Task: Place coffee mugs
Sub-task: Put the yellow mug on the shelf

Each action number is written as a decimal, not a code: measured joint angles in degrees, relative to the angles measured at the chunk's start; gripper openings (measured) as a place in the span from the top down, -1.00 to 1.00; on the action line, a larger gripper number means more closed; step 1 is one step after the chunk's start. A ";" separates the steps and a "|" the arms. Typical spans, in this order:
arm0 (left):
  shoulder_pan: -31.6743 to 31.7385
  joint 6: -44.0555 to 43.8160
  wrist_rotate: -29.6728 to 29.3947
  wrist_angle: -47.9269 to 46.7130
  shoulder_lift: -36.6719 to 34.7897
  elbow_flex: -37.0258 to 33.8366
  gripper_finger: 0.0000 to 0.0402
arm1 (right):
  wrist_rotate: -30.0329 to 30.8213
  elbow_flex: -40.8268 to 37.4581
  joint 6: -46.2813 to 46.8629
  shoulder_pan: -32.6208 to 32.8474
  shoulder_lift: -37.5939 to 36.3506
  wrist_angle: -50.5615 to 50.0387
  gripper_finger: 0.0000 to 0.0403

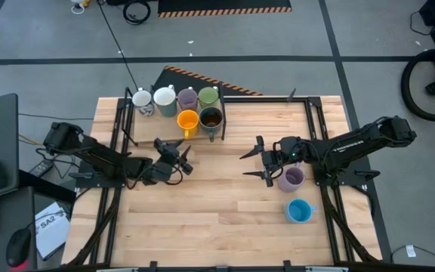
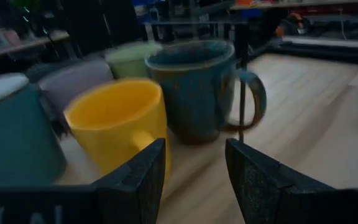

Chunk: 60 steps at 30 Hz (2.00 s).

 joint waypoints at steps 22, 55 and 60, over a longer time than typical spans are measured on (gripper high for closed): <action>11.99 -12.01 19.44 -12.77 -0.74 -0.02 0.14 | 0.61 0.00 -0.22 1.05 0.00 0.35 -0.36; 14.19 -4.14 23.43 -7.67 -0.71 -0.07 0.14 | 0.70 0.00 -1.31 1.04 0.00 0.79 -0.36; 14.19 -3.86 23.43 -7.69 -0.71 -0.07 0.14 | 0.70 0.00 -1.31 1.05 0.00 0.79 -0.36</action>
